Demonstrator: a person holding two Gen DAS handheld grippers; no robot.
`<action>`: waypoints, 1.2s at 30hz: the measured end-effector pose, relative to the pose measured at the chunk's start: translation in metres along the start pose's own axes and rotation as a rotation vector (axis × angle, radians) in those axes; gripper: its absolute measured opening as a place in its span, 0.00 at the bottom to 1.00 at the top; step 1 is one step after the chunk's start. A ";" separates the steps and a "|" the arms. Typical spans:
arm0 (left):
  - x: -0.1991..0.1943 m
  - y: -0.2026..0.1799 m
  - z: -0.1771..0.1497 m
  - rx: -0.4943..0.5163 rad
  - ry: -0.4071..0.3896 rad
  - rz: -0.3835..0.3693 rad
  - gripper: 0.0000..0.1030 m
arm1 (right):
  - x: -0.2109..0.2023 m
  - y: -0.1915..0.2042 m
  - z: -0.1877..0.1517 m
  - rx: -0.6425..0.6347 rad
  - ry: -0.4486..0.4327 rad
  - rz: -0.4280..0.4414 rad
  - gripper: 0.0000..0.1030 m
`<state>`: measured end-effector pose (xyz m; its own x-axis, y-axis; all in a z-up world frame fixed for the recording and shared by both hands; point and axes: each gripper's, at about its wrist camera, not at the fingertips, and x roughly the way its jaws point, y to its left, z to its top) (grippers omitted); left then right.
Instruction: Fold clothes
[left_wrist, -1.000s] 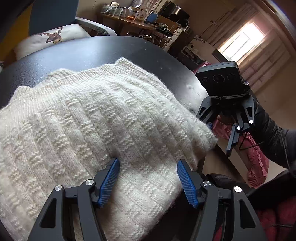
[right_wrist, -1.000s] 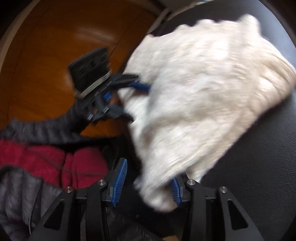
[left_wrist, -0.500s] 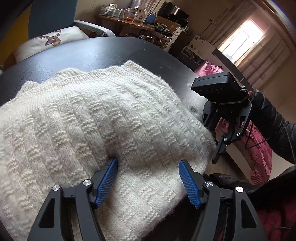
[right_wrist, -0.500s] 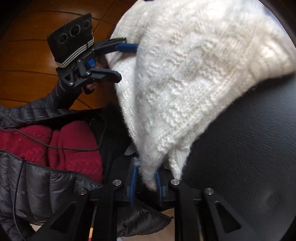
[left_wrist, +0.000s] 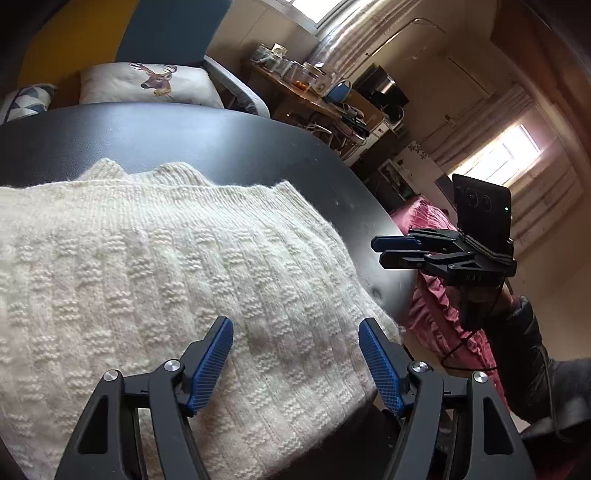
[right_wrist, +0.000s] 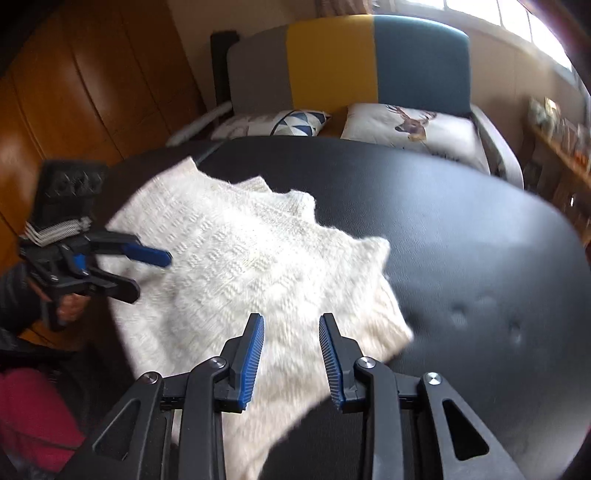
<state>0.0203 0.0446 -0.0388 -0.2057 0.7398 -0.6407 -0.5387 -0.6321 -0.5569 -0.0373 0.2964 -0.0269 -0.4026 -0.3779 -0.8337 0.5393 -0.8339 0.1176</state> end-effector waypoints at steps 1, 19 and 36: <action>-0.001 0.002 0.002 0.010 -0.013 0.025 0.69 | 0.012 0.008 0.003 -0.024 0.038 -0.042 0.30; -0.002 0.046 0.009 -0.134 -0.138 0.087 0.78 | 0.024 -0.011 0.020 0.030 0.027 -0.231 0.32; 0.025 0.114 0.083 0.116 0.083 0.435 0.45 | 0.085 0.029 0.063 0.027 0.036 -0.074 0.33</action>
<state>-0.1138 0.0104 -0.0746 -0.3690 0.3876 -0.8448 -0.5056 -0.8464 -0.1675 -0.1028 0.2145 -0.0604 -0.4133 -0.3007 -0.8595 0.4885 -0.8698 0.0694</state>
